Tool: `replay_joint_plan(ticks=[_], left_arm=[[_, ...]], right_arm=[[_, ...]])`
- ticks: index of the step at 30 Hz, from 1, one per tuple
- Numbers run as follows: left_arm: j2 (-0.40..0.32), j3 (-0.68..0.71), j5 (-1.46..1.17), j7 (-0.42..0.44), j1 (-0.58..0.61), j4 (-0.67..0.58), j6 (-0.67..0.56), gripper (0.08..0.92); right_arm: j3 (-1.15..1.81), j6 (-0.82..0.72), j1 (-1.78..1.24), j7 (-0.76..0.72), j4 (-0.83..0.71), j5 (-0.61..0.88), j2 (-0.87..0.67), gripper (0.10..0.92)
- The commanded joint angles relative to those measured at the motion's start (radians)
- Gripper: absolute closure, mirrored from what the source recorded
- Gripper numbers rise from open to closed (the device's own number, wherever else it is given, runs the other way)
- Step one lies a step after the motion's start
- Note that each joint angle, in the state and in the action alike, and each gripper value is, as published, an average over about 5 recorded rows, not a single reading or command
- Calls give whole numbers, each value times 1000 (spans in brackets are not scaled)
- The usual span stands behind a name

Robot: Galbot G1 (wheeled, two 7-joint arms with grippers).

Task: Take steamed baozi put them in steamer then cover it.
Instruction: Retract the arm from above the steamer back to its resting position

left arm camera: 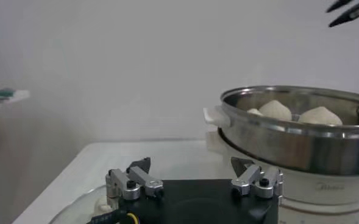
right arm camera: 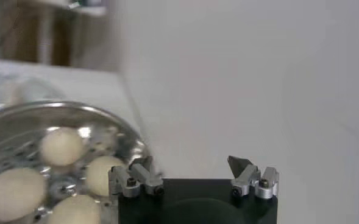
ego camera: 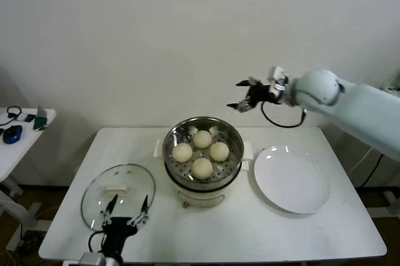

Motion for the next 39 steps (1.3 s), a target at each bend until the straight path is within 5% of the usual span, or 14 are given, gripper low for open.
replay_joint_plan(ticks=[1, 8, 21, 30, 39], left_arm=[[13, -8, -2, 37, -44, 26, -11, 177], [16, -15, 19, 9, -79, 61, -79, 177], [103, -32, 288, -65, -52, 100, -181, 177], [248, -85, 975, -270, -66, 171, -202, 177], [207, -51, 1214, -390, -161, 424, -160, 177]], right_arm=[[1274, 104, -1284, 195, 155, -32, -218, 203], [1678, 286, -1782, 103, 188, -186, 54, 203], [1557, 765, -1960, 74, 125, -401, 397, 203], [1443, 808, -1963, 129, 96, -421, 483, 203], [1406, 776, -1947, 161, 107, -425, 517, 203]])
